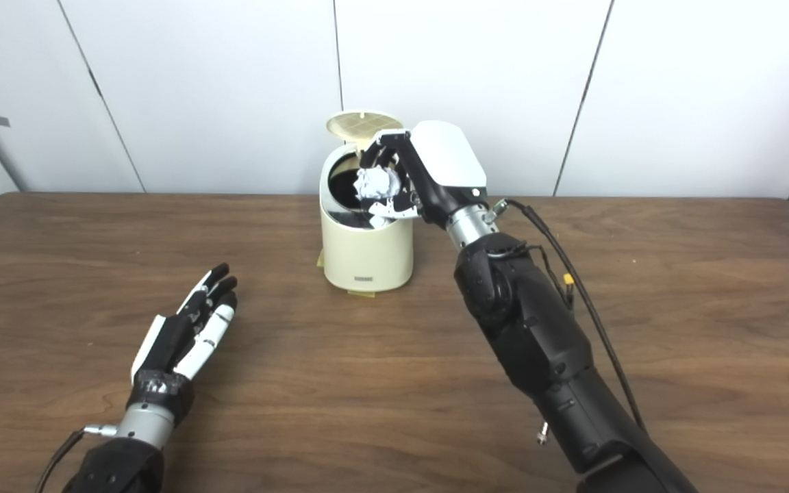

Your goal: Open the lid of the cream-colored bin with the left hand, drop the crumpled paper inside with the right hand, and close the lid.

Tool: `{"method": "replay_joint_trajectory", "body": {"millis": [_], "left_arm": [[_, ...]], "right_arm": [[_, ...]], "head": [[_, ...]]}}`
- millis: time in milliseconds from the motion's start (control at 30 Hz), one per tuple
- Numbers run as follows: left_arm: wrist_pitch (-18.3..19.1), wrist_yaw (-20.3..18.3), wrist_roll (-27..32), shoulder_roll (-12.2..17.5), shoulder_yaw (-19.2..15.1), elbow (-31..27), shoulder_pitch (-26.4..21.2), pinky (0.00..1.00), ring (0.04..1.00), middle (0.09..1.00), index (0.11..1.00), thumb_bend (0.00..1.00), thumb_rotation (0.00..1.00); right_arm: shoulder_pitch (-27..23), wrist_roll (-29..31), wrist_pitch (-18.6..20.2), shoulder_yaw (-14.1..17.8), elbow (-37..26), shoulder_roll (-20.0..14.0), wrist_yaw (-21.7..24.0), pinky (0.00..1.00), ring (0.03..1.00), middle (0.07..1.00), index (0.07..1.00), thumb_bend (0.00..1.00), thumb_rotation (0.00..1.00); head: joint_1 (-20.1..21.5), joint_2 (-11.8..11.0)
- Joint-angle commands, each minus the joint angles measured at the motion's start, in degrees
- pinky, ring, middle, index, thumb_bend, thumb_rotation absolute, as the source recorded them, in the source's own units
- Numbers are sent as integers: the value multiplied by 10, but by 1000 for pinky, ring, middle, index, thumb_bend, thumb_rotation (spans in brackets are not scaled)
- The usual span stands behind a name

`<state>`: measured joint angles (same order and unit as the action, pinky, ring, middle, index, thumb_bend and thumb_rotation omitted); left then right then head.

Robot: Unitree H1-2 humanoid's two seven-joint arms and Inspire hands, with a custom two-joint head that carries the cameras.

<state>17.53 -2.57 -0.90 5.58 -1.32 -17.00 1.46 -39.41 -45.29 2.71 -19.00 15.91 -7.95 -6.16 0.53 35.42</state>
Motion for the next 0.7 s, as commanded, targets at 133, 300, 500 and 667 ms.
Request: {"method": "replay_joint_trajectory", "body": {"millis": [133,300,500,667], "left_arm": [[-5,3,-16,4,5,-22,-9,957,947,930,997,335,562],[-6,-1,-6,2,2,-22,-9,917,944,937,1000,315,511],[-2,-3,-20,7,8,-23,-9,938,946,942,996,323,529],[-7,-4,-6,2,1,-21,-10,937,951,946,997,307,462]], "right_arm": [[-19,-3,1,1,-10,-8,1,431,541,647,495,522,133],[-19,-6,4,-1,-11,-7,2,440,575,697,616,805,101],[-17,-13,21,-2,-20,-5,2,460,632,777,670,882,113],[-15,-16,30,-2,-27,-7,6,503,675,801,694,890,133]], "head": [[0,1],[0,3],[0,4],[1,6]]}}
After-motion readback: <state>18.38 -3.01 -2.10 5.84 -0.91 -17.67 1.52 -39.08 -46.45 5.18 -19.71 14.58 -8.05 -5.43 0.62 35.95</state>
